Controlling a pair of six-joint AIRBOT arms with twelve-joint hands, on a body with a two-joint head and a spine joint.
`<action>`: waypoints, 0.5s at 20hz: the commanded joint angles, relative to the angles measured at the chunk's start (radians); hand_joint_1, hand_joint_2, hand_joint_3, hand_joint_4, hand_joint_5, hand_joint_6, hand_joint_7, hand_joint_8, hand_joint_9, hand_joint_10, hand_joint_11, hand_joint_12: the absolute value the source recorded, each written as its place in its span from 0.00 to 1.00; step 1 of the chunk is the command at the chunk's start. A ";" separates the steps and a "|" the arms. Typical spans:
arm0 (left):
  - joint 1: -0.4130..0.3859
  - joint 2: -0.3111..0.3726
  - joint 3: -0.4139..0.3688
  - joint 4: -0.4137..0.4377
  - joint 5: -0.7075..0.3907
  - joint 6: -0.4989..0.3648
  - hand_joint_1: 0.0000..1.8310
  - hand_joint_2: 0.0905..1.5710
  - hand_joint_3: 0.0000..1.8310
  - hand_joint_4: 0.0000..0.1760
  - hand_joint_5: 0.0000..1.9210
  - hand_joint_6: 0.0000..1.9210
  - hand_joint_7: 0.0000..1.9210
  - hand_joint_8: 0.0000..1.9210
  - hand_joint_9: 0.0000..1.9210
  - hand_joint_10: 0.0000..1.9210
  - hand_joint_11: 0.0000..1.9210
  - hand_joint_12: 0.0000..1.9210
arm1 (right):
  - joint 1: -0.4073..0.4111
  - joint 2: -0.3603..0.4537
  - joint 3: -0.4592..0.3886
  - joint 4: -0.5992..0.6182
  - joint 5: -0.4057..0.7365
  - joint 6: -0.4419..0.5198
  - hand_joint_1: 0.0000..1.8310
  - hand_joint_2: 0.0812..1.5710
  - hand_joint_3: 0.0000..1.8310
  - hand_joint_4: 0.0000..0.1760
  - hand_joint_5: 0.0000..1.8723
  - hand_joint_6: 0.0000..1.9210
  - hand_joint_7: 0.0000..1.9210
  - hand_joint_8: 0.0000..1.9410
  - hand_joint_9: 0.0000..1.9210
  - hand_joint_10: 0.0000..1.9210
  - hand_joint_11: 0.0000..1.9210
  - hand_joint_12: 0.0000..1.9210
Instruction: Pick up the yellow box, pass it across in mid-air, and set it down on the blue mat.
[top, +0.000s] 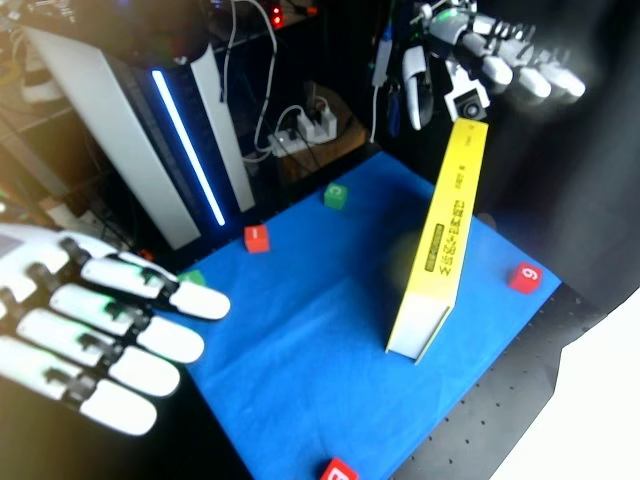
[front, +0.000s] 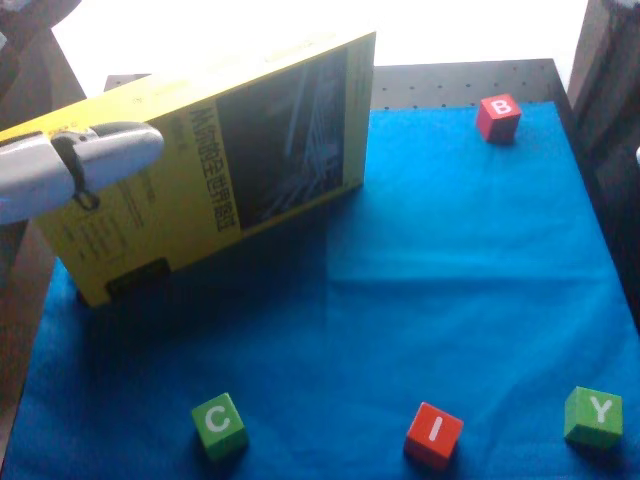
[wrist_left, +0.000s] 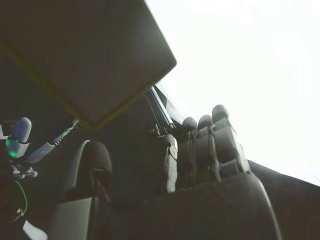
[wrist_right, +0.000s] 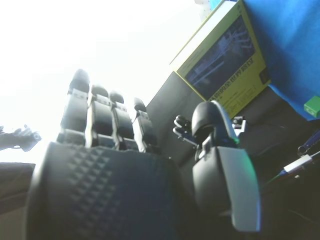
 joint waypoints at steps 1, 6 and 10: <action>-0.002 -0.002 0.001 -0.002 -0.130 0.002 0.29 0.68 0.01 0.85 0.00 0.00 0.00 0.00 0.00 0.00 0.00 0.00 | 0.010 0.001 0.005 0.006 0.125 -0.003 0.20 0.83 0.00 0.40 0.00 0.00 0.00 0.00 0.00 0.00 0.00 0.04; 0.049 -0.006 -0.005 -0.057 -0.164 0.008 0.30 0.69 0.01 0.85 0.00 0.00 0.00 0.00 0.00 0.00 0.00 0.00 | 0.010 -0.022 0.007 0.006 0.125 -0.003 0.24 0.82 0.00 0.00 0.00 0.00 0.00 0.00 0.00 0.00 0.00 0.01; 0.046 -0.047 0.030 -0.114 -0.089 0.007 0.35 0.69 0.00 0.72 0.00 0.00 0.00 0.00 0.00 0.00 0.00 0.00 | 0.010 -0.034 0.007 0.006 0.125 -0.003 0.25 0.82 0.00 0.00 0.00 0.00 0.00 0.00 0.00 0.00 0.00 0.00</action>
